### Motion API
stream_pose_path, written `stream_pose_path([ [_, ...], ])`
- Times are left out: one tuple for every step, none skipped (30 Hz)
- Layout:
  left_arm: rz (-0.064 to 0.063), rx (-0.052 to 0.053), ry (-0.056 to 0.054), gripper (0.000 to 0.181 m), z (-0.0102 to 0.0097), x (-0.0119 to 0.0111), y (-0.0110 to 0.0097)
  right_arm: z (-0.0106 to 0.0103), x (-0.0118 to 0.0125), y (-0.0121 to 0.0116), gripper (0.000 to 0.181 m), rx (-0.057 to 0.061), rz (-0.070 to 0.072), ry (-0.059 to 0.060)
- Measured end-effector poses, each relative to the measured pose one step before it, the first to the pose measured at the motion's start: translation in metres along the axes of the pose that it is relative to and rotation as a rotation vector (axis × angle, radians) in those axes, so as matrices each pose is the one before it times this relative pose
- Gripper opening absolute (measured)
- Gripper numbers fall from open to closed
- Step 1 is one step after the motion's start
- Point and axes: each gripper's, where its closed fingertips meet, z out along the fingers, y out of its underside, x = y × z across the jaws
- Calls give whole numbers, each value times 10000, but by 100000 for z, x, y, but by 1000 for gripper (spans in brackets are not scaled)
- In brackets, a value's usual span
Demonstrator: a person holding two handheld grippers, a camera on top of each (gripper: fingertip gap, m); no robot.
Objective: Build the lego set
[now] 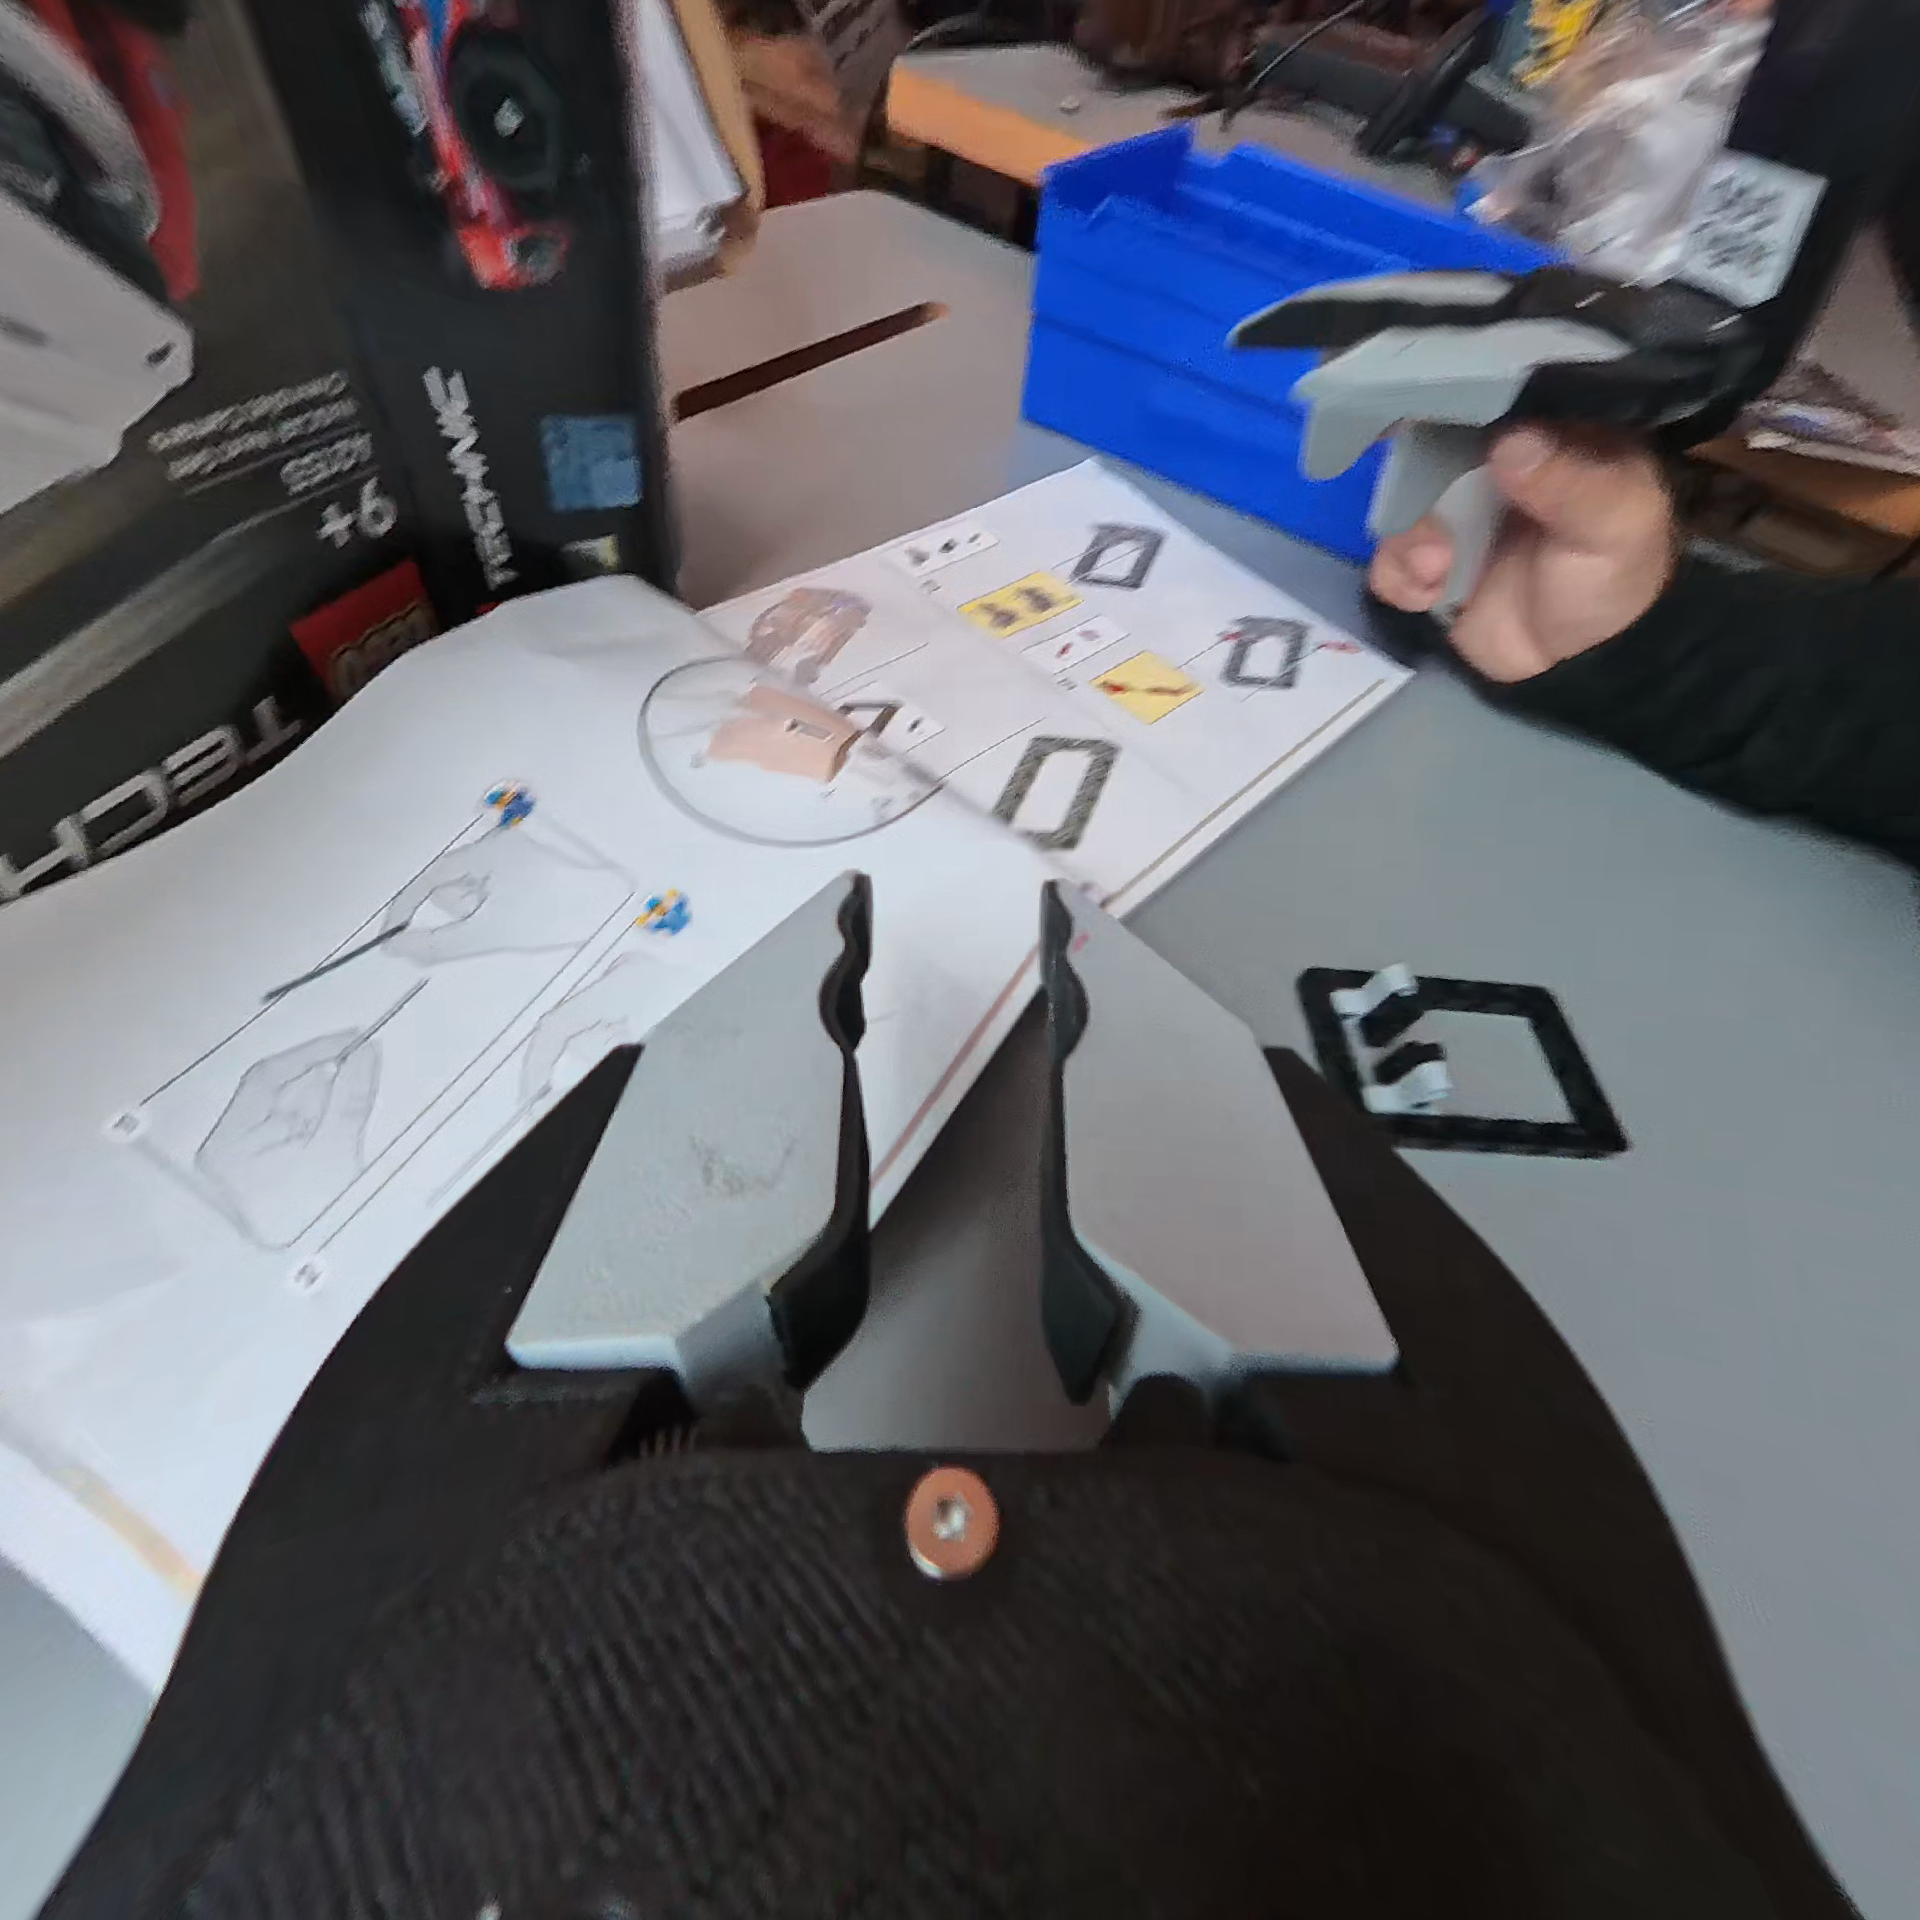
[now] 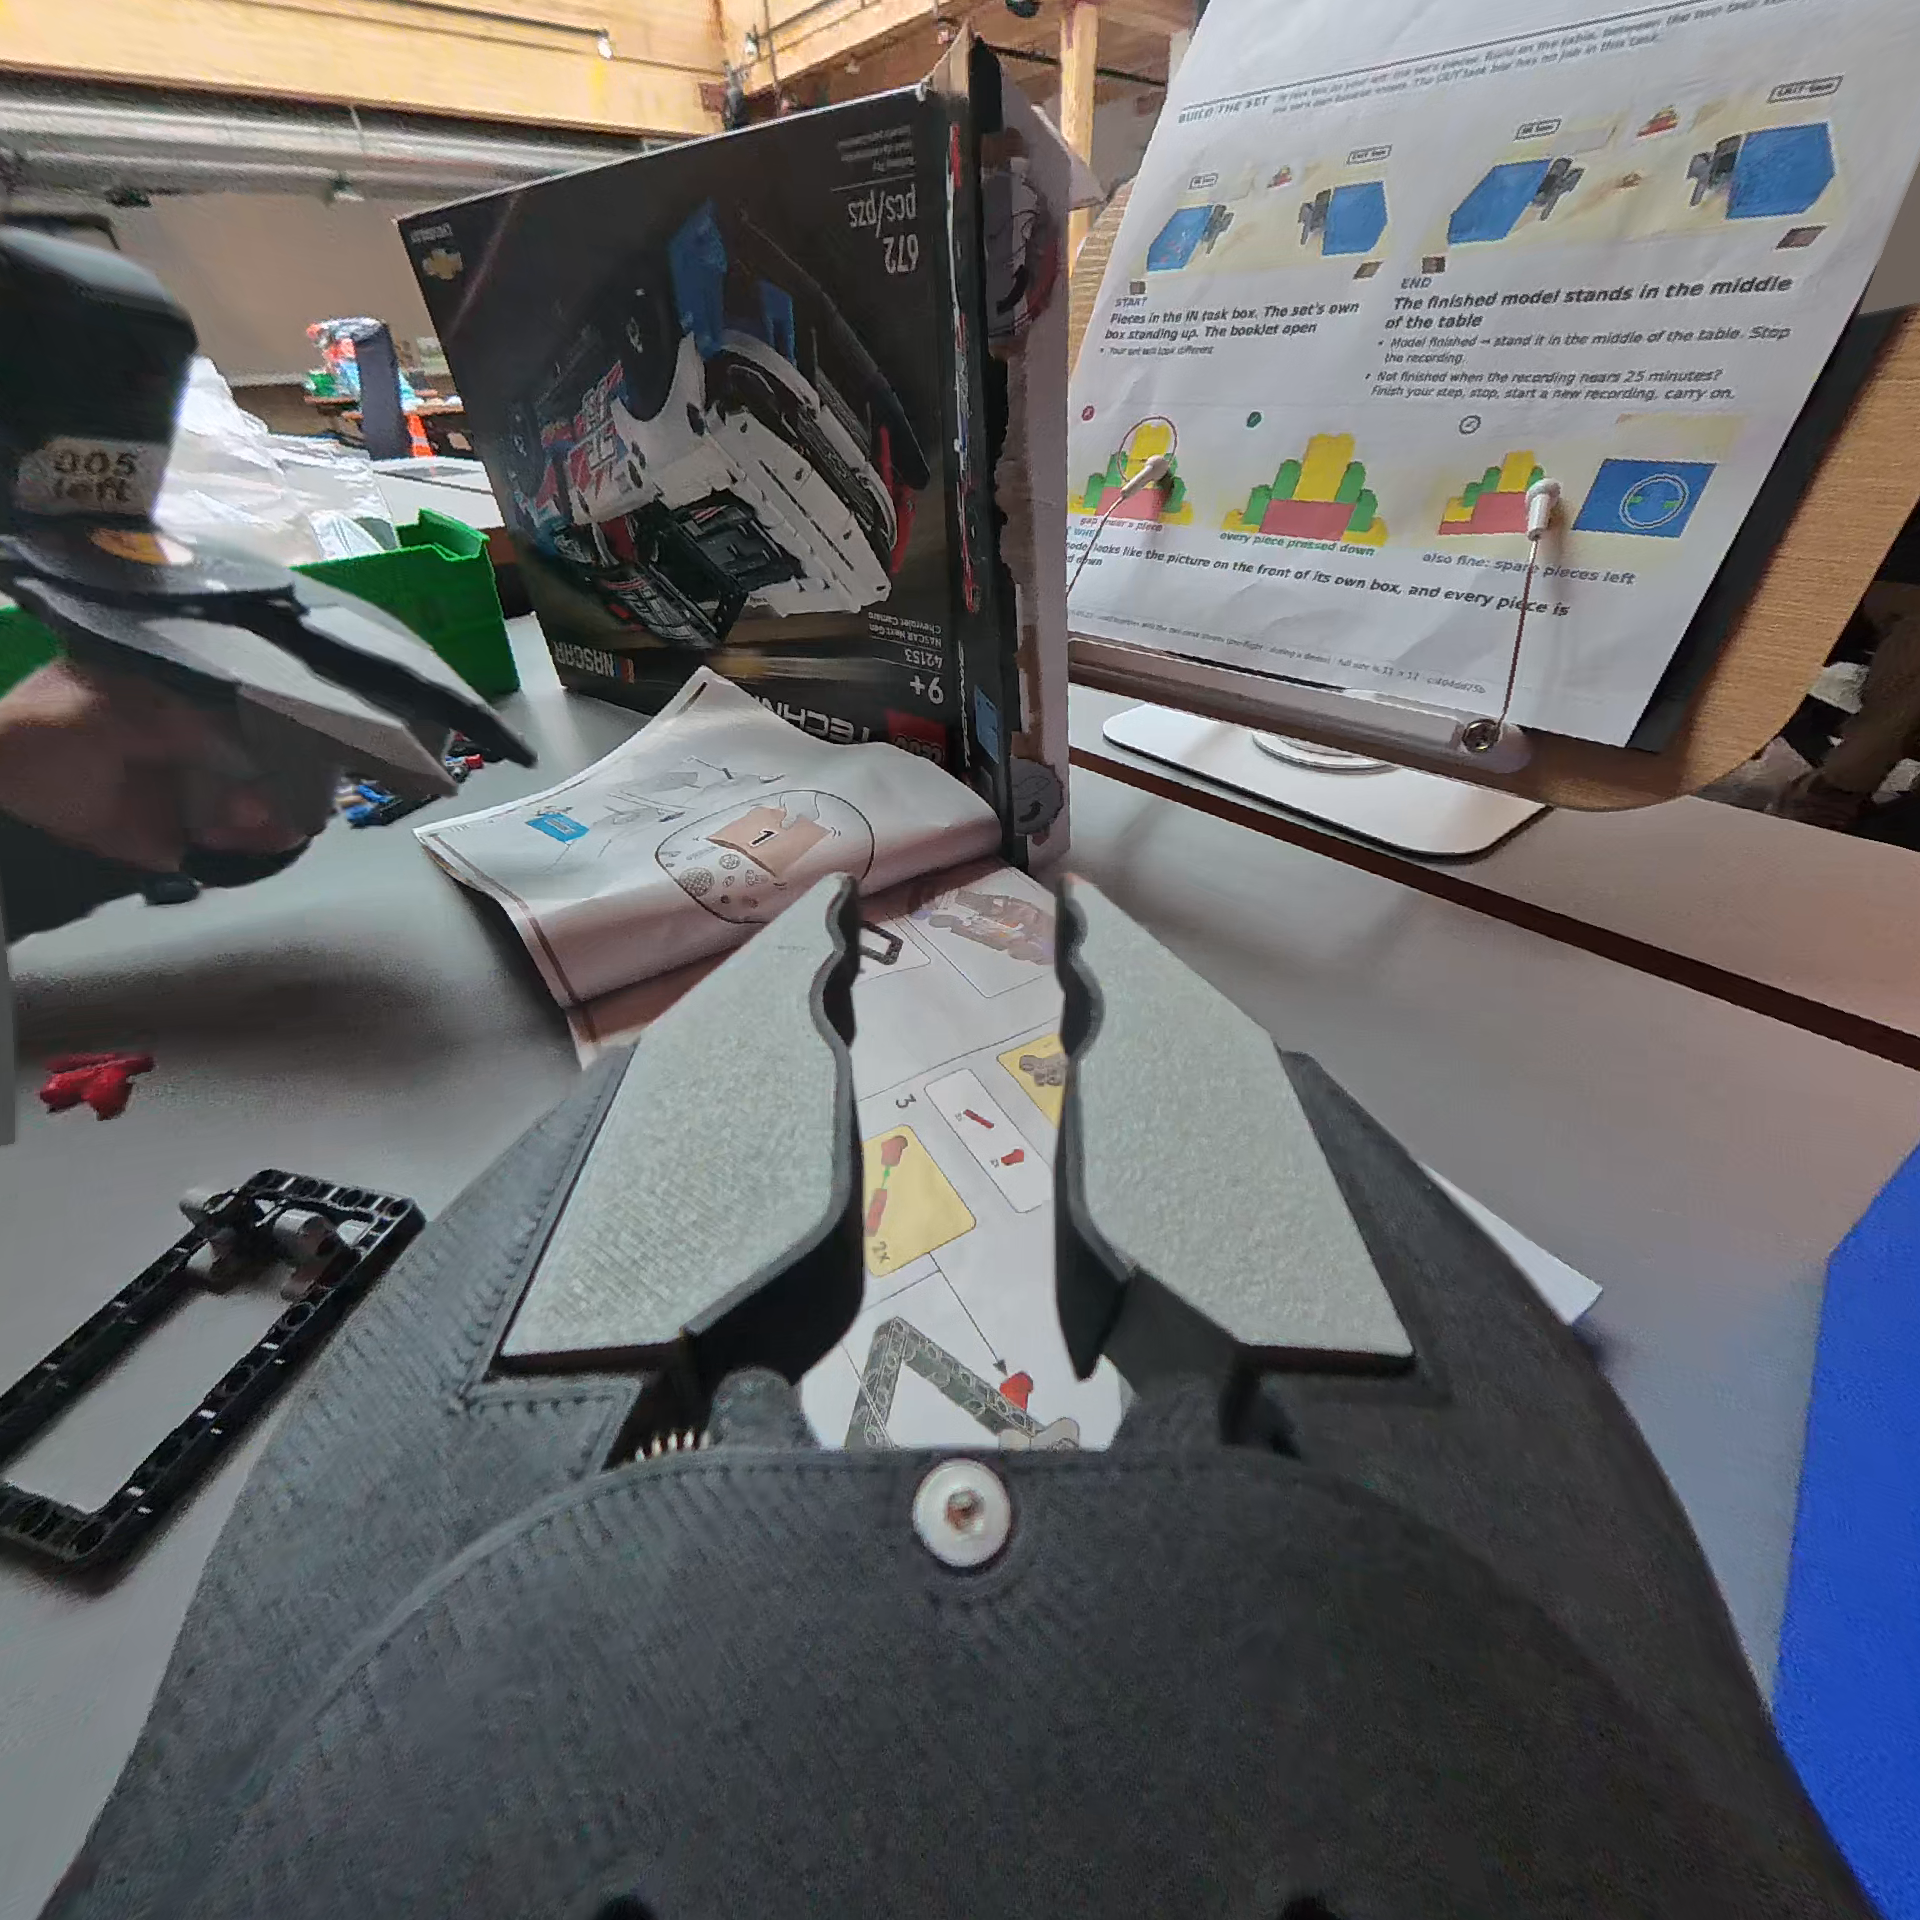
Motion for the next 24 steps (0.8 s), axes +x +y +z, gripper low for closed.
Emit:
stream_pose_path([
  [60, -256, -265, 32, 94, -650, 718, -4, 202, -114, 42, 81, 19, 104],
  [96, -172, -275, 32, 85, -520, 371, -4, 137, -101, 46, 58, 5, 67],
  [49, -36, -336, 28, 51, -474, 46, -11, 16, -69, 47, 35, 13, -7],
  [-14, 16, -142, 27, 44, -109, -86, -11, -25, -32, 48, 23, 23, -17],
  [37, 29, 151, 27, 24, 390, -153, 6, -12, 33, 49, 4, 10, -12],
  [90, 12, 93, 27, 3, 373, -122, 26, -44, 104, 48, -41, 8, -38],
  [170, 5, -73, 27, -2, 191, -114, 52, -64, 139, 48, -54, 23, -63],
  [236, 24, -107, 26, -10, 190, -143, 40, -11, 104, 48, -38, 55, -40],
  [193, 59, -95, 26, -14, 221, -192, 10, 30, 42, 48, 0, 58, -31],
  [108, 89, -54, 27, -15, 267, -247, -21, 59, -2, 48, 19, 39, -9],
  [52, 103, 35, 28, 5, 353, -257, -37, 129, -18, 48, 23, 27, 27],
  [8, 67, 82, 30, 44, 389, -172, -63, 121, -57, 48, 45, 31, 26],
  [8, 30, 36, 32, 74, 276, -91, -73, 84, -88, 48, 61, 42, 10],
  [67, 23, -63, 33, 85, 105, -56, -61, 50, -92, 48, 57, 39, 8],
  [126, -22, -69, 34, 98, 34, 49, -58, 27, -69, 48, 42, 10, 8],
  [128, -63, -57, 35, 68, -1, 126, -39, 8, -46, 48, 21, -11, 10],
  [88, -38, -60, 35, 55, -47, 113, -30, -26, -19, 48, 9, -16, -1],
  [11, -45, 11, 35, 46, 10, 105, -7, -21, -20, 48, 9, -13, -8],
  [-53, -13, 25, 35, 25, 8, 25, -9, -27, -17, 48, 6, -7, -9],
  [-74, 37, 43, 35, -10, 10, -34, -8, -35, -5, 48, 5, 4, -17],
  [-73, 27, 38, 35, -24, -17, -18, -14, -38, -14, 48, 11, 9, -18],
  [-54, -11, -4, 35, -27, -87, 35, -12, -15, -27, 48, 12, 5, -10],
  [-50, -17, -25, 34, -17, -132, 58, -9, -28, 6, 47, 4, 3, -13],
  [-51, -25, -11, 34, -17, -83, 55, 13, -32, 12, 47, -8, 0, -14],
])
